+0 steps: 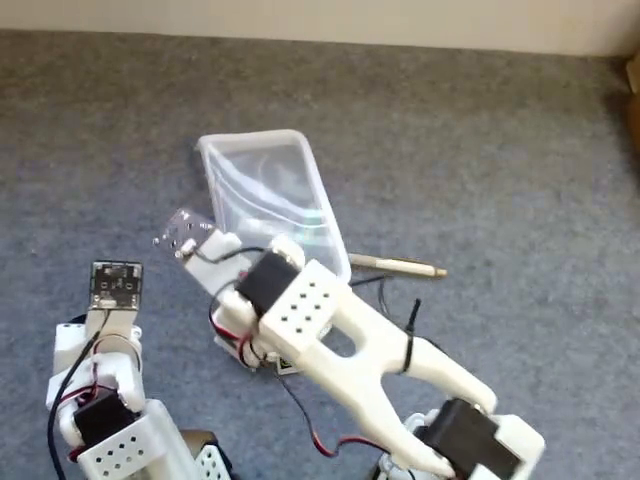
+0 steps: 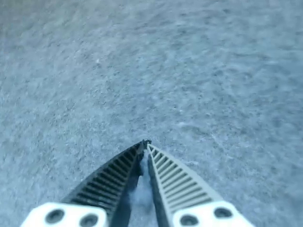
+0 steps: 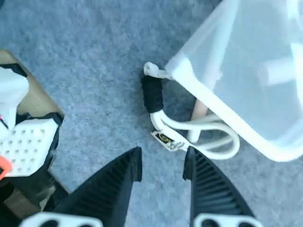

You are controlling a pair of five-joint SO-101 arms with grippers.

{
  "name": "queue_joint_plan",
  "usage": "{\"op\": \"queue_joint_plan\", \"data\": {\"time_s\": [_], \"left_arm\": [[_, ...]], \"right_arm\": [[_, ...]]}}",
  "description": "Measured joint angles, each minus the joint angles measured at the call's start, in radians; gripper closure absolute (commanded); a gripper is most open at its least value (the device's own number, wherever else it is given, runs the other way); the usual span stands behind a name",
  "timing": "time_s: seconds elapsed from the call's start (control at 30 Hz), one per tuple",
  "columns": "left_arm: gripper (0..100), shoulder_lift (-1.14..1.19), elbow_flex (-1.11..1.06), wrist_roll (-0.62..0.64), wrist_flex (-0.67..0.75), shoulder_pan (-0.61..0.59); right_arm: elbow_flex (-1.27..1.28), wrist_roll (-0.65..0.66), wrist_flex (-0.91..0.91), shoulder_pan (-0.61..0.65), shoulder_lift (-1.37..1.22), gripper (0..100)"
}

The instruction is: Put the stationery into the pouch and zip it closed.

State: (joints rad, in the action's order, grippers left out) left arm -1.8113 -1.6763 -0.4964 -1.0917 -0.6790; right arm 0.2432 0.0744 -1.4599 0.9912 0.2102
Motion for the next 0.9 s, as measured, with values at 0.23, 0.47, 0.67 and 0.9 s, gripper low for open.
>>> {"op": "queue_joint_plan", "data": {"time_s": [0.23,0.47,0.67,0.9], "left_arm": [[99,0.0,0.0,0.077,0.043,-0.041],[99,0.0,0.0,0.083,0.049,-0.041],[99,0.0,0.0,0.083,0.049,-0.041],[99,0.0,0.0,0.083,0.049,-0.037]], "right_arm": [[0.281,0.002,0.273,0.003,0.068,85.3],[0.296,0.118,0.397,0.031,0.069,85.3],[0.296,0.127,0.423,0.055,0.037,85.4],[0.273,0.129,0.427,0.055,-0.144,85.4]]}}
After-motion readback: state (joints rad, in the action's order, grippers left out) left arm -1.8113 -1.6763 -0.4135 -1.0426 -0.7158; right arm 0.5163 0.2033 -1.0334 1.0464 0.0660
